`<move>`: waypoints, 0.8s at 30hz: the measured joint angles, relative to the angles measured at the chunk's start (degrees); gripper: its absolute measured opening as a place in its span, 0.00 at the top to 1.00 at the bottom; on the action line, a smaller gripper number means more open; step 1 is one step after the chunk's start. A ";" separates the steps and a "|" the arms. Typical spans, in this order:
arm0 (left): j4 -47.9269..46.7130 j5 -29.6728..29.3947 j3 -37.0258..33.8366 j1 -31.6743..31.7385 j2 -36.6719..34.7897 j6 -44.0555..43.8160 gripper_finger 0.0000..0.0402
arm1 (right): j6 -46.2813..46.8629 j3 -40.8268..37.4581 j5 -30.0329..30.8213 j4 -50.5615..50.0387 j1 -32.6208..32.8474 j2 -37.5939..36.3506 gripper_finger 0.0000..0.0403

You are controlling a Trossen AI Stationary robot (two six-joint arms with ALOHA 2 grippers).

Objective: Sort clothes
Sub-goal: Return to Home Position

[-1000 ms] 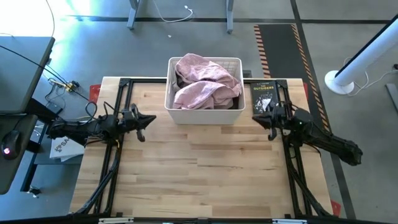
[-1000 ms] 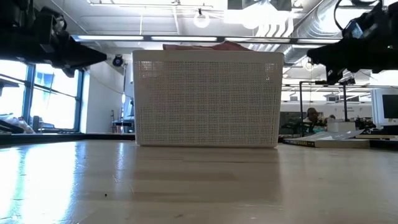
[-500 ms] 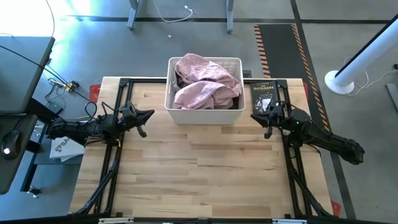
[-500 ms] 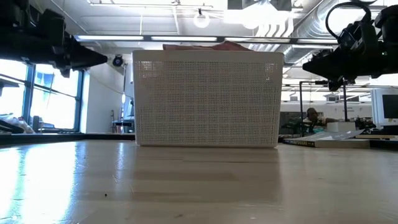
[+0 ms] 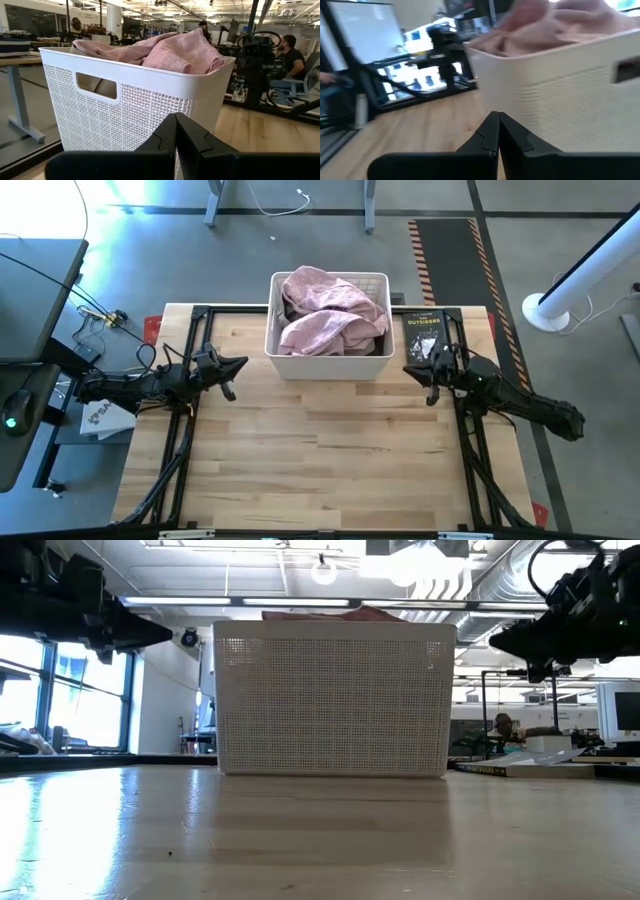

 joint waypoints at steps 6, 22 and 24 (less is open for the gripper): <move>-0.57 0.69 0.02 -0.27 -3.29 0.00 1.00 | 0.00 0.00 -0.01 1.37 10.89 -2.35 1.00; -1.29 0.51 0.04 3.78 -3.37 0.02 0.99 | 0.00 -0.02 -1.11 0.06 25.54 -2.37 1.00; -1.27 0.51 0.04 3.78 -3.37 0.02 0.99 | 0.00 -0.02 -1.11 0.07 25.65 -2.37 1.00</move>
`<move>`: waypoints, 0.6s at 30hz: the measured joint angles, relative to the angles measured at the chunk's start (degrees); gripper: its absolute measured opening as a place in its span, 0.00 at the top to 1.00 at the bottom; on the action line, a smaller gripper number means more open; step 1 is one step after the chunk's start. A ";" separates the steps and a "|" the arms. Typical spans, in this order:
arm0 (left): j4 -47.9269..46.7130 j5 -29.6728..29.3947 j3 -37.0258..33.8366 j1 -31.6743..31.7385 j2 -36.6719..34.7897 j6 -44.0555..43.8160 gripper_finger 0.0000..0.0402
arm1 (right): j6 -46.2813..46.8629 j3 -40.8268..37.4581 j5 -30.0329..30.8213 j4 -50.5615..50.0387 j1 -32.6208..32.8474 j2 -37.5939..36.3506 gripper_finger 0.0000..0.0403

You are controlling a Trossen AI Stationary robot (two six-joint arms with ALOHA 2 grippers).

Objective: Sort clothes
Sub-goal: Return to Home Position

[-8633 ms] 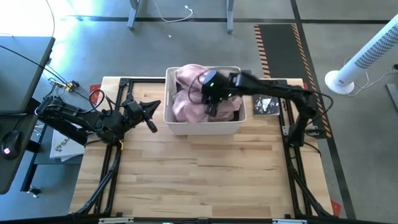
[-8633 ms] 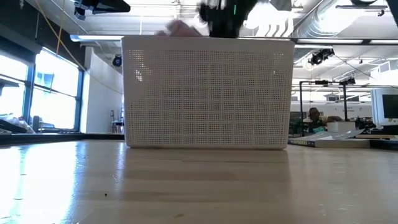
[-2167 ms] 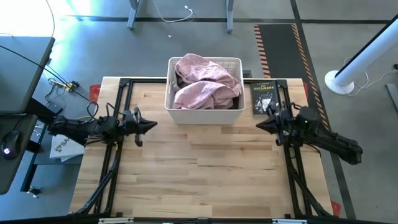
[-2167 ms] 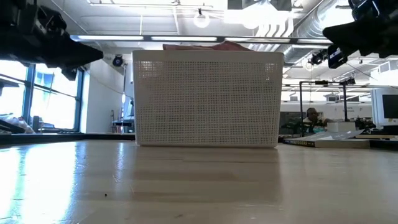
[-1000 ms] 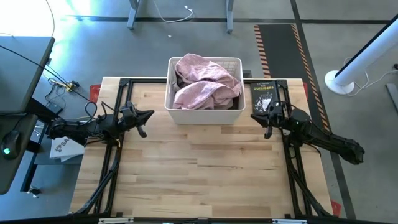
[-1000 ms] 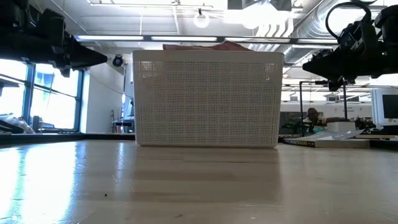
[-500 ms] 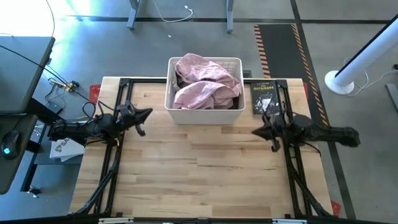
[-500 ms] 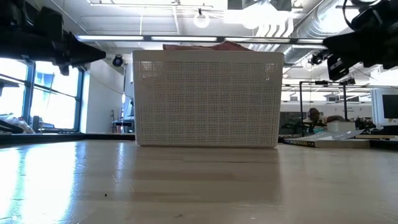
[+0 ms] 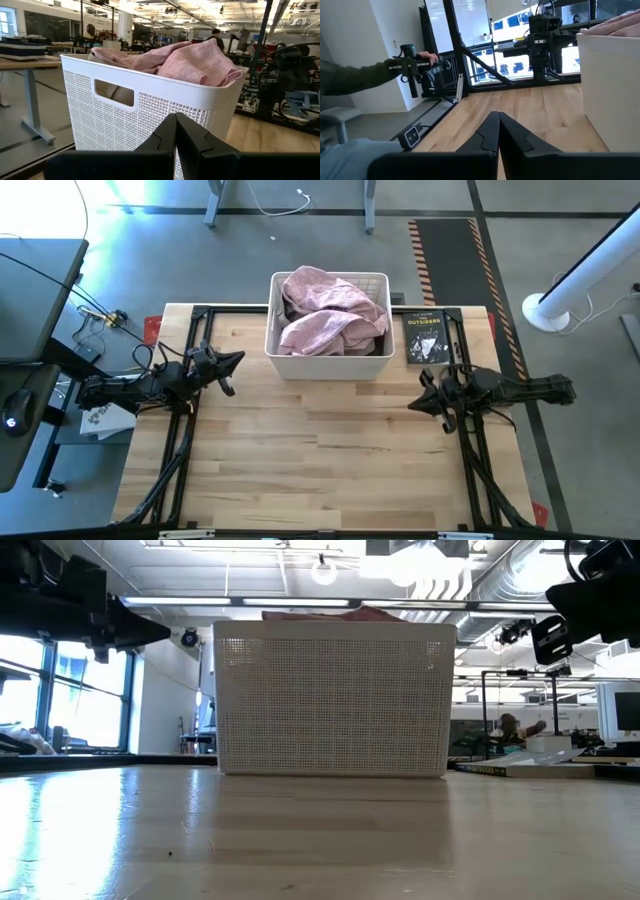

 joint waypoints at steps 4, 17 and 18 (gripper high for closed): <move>0.00 0.00 0.00 0.00 0.00 0.00 0.99 | 0.00 0.00 0.00 0.01 -0.17 -0.01 1.00; -0.01 -0.06 0.00 4.64 0.00 0.00 0.99 | 0.00 0.00 0.03 0.03 -0.44 0.70 1.00; -0.02 -0.10 0.00 4.94 0.00 0.00 0.99 | -0.01 0.00 0.04 0.03 -0.44 0.70 1.00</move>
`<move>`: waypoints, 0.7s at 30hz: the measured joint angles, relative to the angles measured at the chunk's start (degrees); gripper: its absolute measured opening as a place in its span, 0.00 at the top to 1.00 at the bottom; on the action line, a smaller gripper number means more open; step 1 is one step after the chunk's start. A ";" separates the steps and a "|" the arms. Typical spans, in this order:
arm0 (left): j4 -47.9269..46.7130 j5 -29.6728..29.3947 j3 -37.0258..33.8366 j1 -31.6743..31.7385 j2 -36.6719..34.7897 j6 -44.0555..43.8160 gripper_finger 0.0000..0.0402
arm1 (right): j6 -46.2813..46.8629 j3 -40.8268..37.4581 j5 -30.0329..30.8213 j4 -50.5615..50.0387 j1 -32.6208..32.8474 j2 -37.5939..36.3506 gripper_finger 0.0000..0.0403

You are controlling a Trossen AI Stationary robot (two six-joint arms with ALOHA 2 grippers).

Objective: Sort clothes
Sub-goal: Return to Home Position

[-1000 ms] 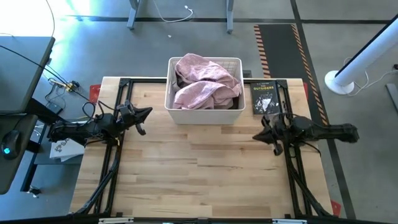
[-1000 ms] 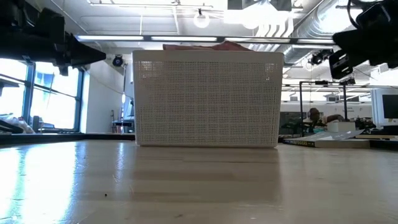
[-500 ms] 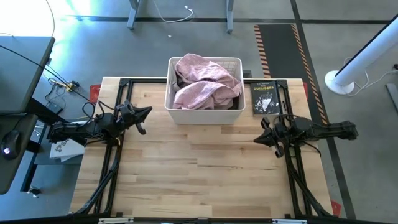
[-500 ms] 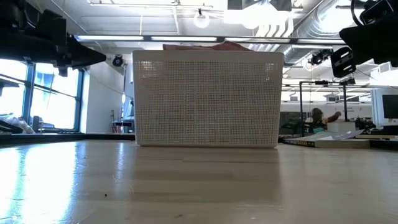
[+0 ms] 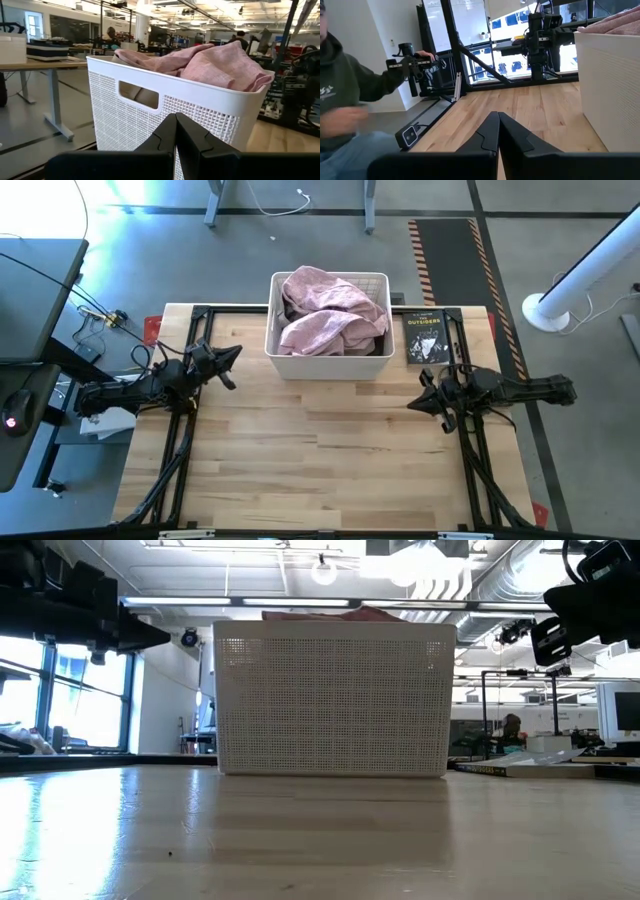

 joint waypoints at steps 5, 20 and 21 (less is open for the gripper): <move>0.02 -0.01 0.00 -0.06 0.00 0.00 0.99 | 0.01 0.00 0.00 0.00 0.00 0.00 1.00; -4.53 25.27 -0.02 -3.43 0.00 2.36 0.99 | 0.00 0.00 0.02 -0.01 0.00 0.04 1.00; -4.91 27.62 -0.02 -3.51 0.00 3.66 0.99 | 0.01 0.00 0.02 -0.01 0.00 0.03 1.00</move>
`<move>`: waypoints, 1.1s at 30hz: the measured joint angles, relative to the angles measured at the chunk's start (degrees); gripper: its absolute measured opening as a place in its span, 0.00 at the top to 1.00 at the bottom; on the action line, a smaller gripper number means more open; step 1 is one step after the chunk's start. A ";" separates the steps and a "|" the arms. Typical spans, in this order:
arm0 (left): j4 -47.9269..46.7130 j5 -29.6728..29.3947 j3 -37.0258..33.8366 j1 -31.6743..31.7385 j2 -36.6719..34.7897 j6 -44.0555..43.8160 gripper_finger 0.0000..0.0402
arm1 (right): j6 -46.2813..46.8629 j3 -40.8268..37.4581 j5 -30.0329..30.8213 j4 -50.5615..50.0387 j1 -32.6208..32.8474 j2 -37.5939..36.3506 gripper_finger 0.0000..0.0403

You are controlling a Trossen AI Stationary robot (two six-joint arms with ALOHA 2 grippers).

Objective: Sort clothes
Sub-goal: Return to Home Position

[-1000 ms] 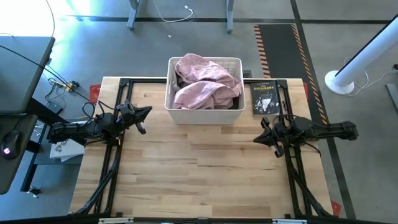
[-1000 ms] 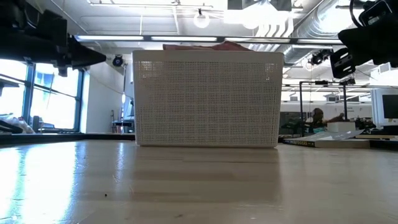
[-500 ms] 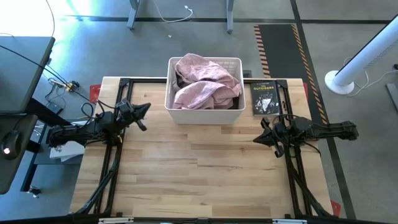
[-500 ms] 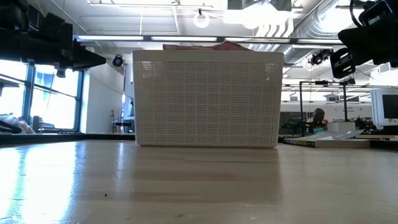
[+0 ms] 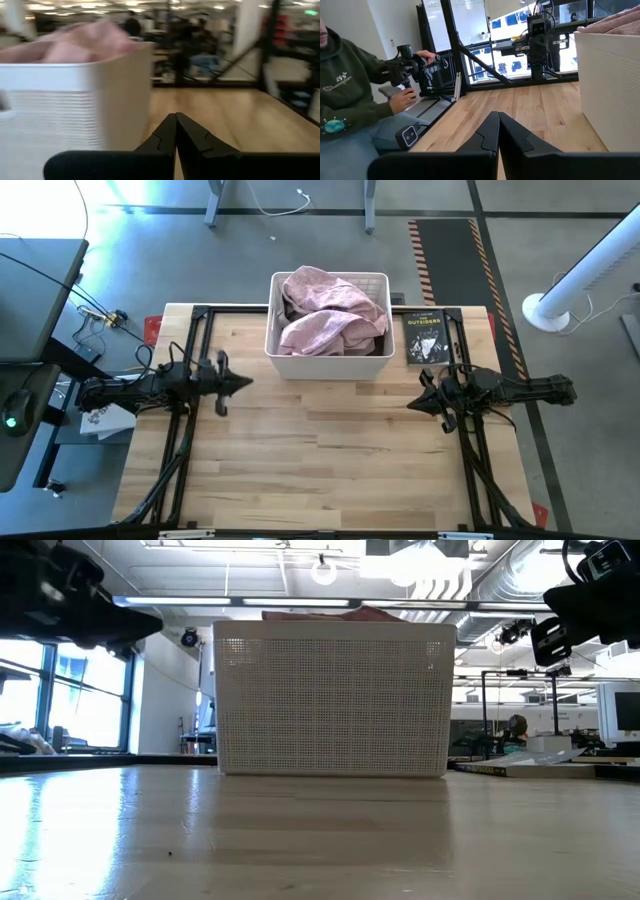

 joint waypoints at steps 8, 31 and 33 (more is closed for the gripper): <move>-0.59 3.87 0.00 -0.14 0.00 -1.12 0.99 | -0.01 0.00 0.00 0.00 0.00 0.01 1.00; -0.61 3.90 0.00 -0.77 0.00 -1.12 0.99 | -24.89 0.00 0.02 0.00 0.00 0.02 1.00; -0.61 3.91 0.00 -0.77 0.00 -1.12 0.99 | -25.53 0.00 0.02 -0.01 0.00 0.00 1.00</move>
